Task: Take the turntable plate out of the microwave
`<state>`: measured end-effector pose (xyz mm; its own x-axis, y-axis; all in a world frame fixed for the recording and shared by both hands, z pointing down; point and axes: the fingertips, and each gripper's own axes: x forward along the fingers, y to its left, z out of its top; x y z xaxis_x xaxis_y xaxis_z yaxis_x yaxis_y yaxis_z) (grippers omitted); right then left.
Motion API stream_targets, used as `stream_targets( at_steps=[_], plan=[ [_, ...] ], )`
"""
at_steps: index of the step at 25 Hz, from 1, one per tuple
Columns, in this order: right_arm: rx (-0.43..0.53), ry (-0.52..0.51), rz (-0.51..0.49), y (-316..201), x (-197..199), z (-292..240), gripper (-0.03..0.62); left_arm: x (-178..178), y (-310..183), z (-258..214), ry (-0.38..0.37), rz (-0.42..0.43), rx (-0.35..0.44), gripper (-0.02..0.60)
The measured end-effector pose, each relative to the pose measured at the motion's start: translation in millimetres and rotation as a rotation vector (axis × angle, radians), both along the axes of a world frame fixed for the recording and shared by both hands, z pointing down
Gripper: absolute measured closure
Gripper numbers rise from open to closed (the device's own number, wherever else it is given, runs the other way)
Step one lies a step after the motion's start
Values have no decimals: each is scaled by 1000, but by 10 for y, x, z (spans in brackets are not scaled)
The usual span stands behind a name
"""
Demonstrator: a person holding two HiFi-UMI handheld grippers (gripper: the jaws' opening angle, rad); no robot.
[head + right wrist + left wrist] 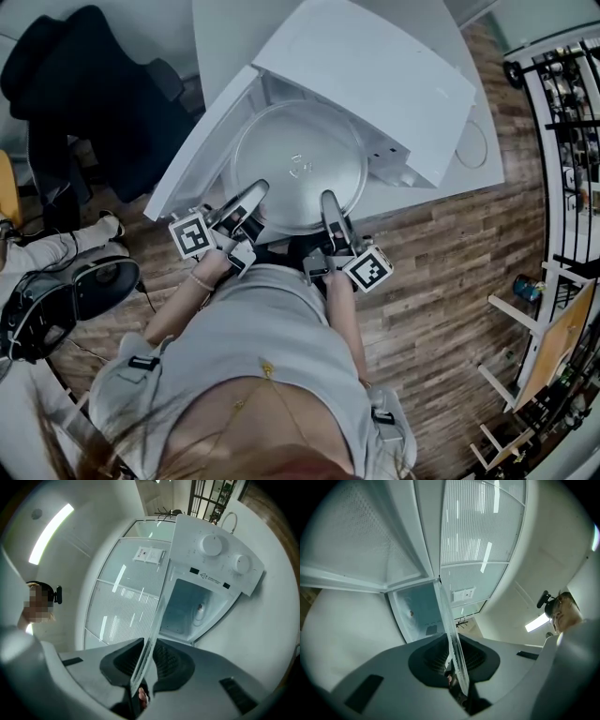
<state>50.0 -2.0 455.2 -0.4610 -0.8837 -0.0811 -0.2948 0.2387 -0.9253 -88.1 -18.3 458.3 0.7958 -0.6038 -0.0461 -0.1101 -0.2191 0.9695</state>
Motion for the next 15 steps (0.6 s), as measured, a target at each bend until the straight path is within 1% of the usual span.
stream_targets(
  at_steps=[6,12,15],
  plan=[
    [51,2,-14,-33,-9,-161,530,-4,-13,-159,9,1,49,526],
    [67,-8,-4,-100,42,-280,531,47,-109,-304,-11,25,64,526],
    [60,-15,4,-192,90,-294,531,93,-213,-332,-23,32,64,526]
  ],
)
